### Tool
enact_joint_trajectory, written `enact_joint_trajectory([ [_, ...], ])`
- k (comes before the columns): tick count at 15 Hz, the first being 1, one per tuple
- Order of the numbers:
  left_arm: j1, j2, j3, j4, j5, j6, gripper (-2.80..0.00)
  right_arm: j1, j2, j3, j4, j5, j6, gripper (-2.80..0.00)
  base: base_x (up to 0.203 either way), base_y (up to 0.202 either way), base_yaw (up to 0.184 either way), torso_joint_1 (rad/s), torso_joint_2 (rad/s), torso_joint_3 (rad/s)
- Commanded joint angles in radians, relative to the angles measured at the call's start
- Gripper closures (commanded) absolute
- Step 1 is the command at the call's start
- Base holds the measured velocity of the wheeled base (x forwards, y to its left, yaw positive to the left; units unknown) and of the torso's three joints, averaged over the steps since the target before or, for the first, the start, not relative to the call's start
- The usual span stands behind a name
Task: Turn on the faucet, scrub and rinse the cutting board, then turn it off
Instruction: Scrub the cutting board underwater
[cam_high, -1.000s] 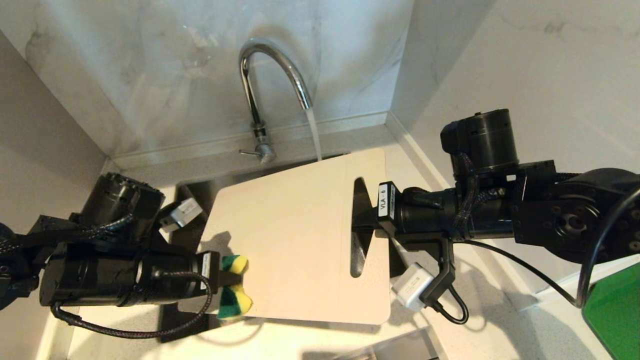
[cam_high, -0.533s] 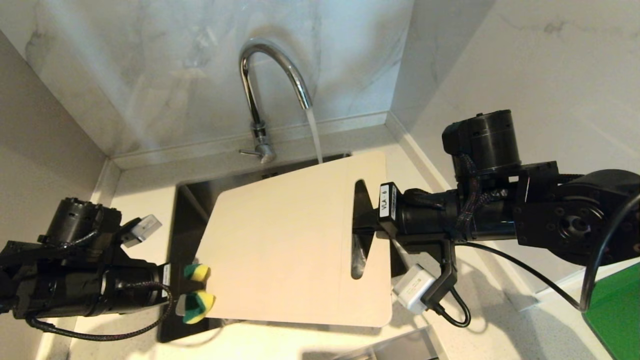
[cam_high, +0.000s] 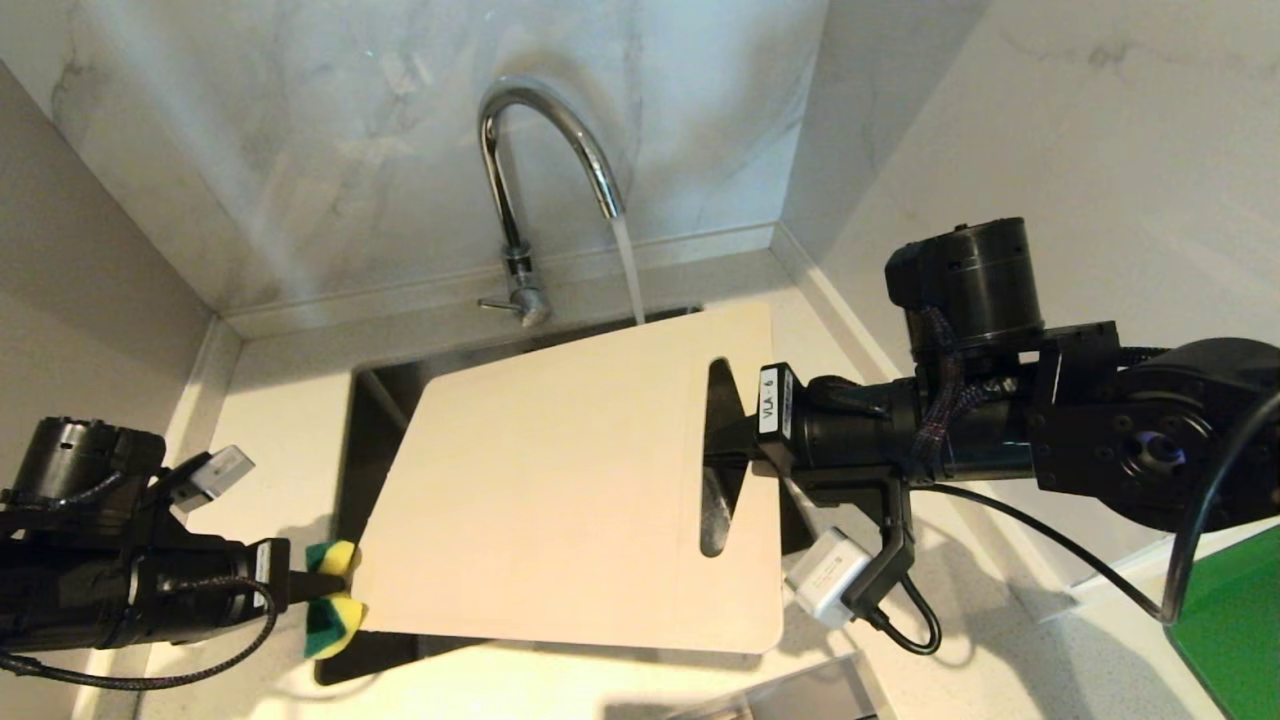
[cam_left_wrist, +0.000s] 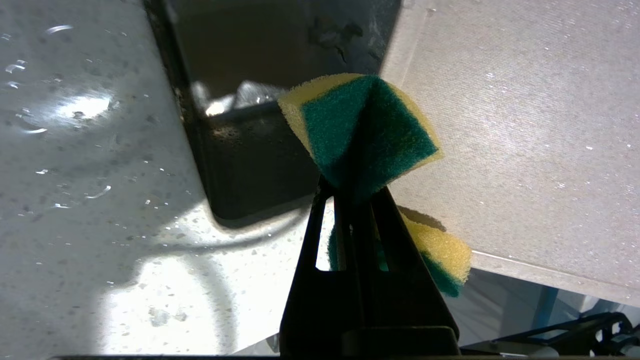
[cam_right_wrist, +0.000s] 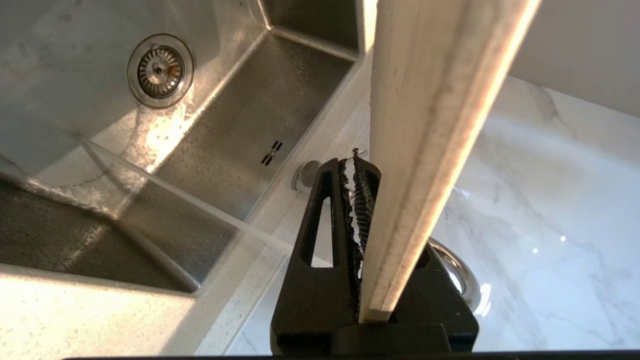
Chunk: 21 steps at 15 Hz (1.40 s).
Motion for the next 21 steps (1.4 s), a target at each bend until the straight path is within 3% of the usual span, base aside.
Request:
enact_joint_trajectory([
  [1, 0.010, -0.019, -0.029, 0.001, -0.004, -0.002, 0.00, 0.000, -0.004, 0.001, 0.000, 0.004, -0.013, 0.00, 0.000, 0.000, 0.000, 0.000, 0.00, 0.000],
  [4, 0.010, -0.047, -0.171, 0.088, -0.005, -0.018, 0.00, 0.000, -0.003, 0.003, 0.000, 0.004, -0.015, 0.00, 0.000, 0.000, 0.000, 0.000, 0.00, 0.000],
  [9, -0.038, -0.064, -0.610, 0.409, -0.061, -0.113, 0.00, 0.000, 0.005, 0.002, 0.000, 0.002, -0.015, 0.00, 0.000, 0.000, 0.000, 0.000, 0.00, 0.000],
  [10, -0.093, -0.058, -0.677, 0.458, -0.064, -0.134, 0.00, 0.000, 0.004, 0.004, 0.000, 0.002, -0.014, 0.00, 0.000, 0.000, 0.000, 0.000, 0.00, 0.000],
  [12, -0.270, -0.019, -0.759, 0.512, -0.030, -0.164, 0.00, 0.000, 0.004, 0.007, 0.000, 0.002, -0.015, 0.00, 0.000, 0.000, 0.000, 0.000, 0.00, 0.000],
  [15, -0.515, 0.129, -0.922, 0.547, 0.140, -0.184, 0.00, 0.000, -0.006, 0.016, 0.000, 0.004, -0.015, 0.00, 0.000, 0.000, 0.000, 0.000, 0.00, 0.000],
  [18, -0.640, 0.261, -1.103, 0.584, 0.235, -0.194, 0.00, 0.000, -0.021, 0.036, 0.000, 0.004, -0.015, 0.00, 0.000, 0.000, 0.000, 0.000, 0.00, 0.000],
  [21, -0.681, 0.316, -1.124, 0.605, 0.246, -0.204, 0.00, 0.000, -0.026, 0.047, 0.000, 0.004, -0.015, 0.00, 0.000, 0.000, 0.000, 0.000, 0.00, 0.000],
])
